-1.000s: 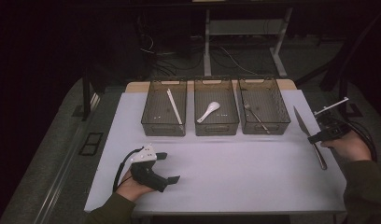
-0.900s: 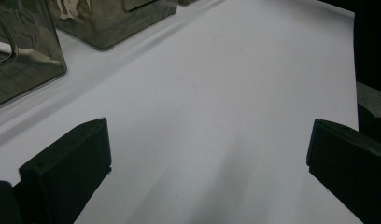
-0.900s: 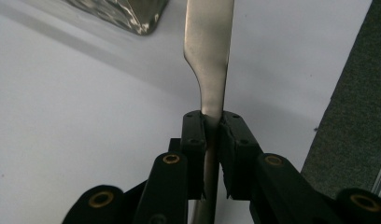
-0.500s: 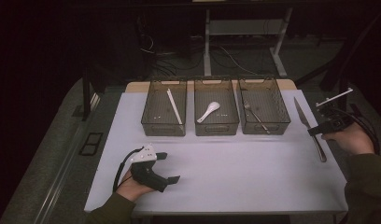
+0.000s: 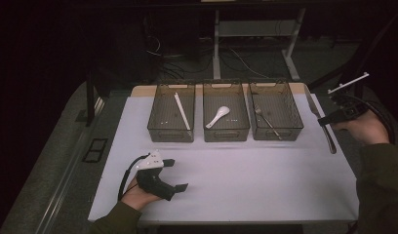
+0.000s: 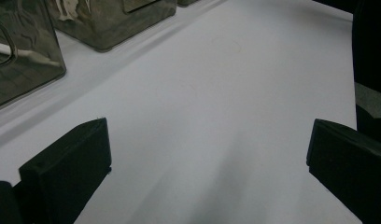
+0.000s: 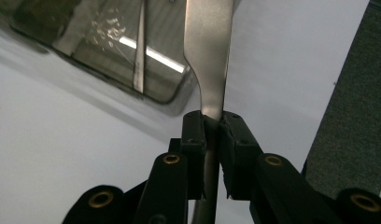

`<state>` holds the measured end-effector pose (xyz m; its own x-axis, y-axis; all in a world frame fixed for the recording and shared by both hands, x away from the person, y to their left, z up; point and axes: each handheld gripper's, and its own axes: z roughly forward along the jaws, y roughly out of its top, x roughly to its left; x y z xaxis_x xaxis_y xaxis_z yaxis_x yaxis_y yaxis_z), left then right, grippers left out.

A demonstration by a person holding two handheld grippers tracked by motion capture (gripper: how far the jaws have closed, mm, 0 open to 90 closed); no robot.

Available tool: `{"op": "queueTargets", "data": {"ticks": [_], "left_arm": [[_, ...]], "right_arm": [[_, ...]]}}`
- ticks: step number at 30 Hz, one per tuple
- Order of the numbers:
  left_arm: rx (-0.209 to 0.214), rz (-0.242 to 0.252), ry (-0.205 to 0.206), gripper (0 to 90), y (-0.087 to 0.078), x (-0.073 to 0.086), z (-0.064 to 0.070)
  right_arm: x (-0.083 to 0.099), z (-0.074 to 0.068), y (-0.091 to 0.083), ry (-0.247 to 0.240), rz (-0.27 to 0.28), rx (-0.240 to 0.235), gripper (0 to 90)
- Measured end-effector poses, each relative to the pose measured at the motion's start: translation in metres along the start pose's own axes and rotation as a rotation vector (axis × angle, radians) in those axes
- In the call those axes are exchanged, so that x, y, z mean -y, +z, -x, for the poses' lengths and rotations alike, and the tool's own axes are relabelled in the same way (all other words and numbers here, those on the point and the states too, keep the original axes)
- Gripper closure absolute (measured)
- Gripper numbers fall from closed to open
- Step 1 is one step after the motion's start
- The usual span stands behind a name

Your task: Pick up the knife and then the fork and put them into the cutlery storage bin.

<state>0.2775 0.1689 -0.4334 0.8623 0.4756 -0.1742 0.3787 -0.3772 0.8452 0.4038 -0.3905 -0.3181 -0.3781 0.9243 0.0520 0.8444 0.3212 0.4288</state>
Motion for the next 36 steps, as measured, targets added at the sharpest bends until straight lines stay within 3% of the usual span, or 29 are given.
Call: {"op": "queueTargets", "data": {"ticks": [14,23,30,36], "left_arm": [[0.005,0.006,0.0,0.0,0.0,0.0,0.0],[0.009,0.007,0.001,0.0,-0.001,0.0,0.0],[0.014,0.011,0.002,0.0,-0.001,0.0,0.0],[0.015,0.014,-0.001,0.0,-0.001,0.0,0.0]], "right_arm": [[-0.055,-0.016,-0.006,-0.005,0.048,-0.024,79.9],[-0.093,-0.027,0.001,-0.008,0.056,-0.038,79.9],[-0.113,-0.037,0.017,-0.02,0.054,-0.04,79.9],[-0.12,-0.04,0.045,-0.019,0.041,-0.039,79.9]]}}
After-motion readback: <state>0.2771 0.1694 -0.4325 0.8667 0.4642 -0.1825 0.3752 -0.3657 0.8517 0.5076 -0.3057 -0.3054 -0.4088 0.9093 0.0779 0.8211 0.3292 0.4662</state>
